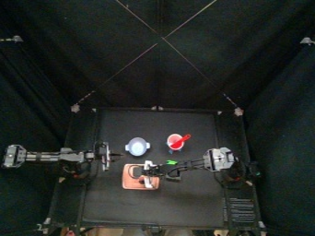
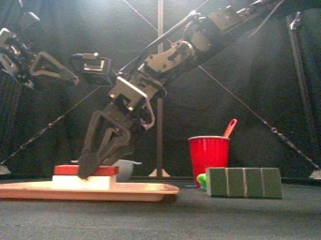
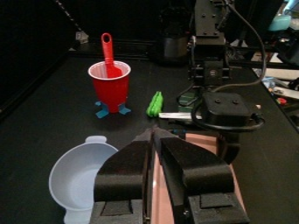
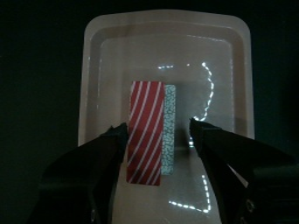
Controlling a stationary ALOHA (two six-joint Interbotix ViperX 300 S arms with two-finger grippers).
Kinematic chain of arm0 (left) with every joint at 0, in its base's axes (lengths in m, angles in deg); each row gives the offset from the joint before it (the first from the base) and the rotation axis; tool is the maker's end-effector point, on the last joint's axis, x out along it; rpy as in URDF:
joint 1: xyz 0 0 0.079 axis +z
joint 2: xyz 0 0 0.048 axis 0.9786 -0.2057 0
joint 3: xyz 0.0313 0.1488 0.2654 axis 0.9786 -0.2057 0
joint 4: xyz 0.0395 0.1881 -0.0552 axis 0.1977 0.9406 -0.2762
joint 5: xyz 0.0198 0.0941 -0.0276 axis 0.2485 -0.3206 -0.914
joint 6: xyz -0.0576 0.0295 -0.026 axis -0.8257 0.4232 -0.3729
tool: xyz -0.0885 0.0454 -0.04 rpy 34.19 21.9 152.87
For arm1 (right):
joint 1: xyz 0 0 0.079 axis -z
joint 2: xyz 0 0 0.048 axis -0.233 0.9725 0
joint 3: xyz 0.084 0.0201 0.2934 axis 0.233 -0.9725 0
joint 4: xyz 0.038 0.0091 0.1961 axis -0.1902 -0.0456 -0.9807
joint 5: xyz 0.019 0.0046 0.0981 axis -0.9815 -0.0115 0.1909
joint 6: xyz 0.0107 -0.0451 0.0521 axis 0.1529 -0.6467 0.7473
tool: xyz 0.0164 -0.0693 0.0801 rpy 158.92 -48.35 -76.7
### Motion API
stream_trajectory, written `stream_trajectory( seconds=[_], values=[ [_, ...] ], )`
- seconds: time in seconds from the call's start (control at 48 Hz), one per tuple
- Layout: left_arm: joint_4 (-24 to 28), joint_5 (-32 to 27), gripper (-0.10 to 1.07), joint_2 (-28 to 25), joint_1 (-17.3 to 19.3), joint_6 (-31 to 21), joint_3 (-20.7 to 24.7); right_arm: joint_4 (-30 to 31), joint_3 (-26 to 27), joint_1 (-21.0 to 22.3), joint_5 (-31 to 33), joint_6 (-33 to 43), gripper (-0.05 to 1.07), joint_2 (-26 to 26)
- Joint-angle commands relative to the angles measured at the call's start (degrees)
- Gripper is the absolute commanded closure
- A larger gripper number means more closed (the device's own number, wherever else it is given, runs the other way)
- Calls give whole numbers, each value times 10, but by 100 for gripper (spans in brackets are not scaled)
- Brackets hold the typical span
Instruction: Grab salmon sushi
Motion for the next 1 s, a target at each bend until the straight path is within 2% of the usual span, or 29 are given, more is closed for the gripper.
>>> stream_trajectory(
  seconds=[0.0, 0.562, 0.979],
  values=[
    [1, 4, 43, -2, 1, 1, 8, 0, 14, 1, -1, -1, 12, -10],
    [1, 4, 43, -2, 1, 1, 8, 0, 18, 0, -1, -1, 13, 3],
    [1, 4, 43, -2, 3, 0, 8, 0, 21, 0, 15, 0, 33, 0]
  ],
)
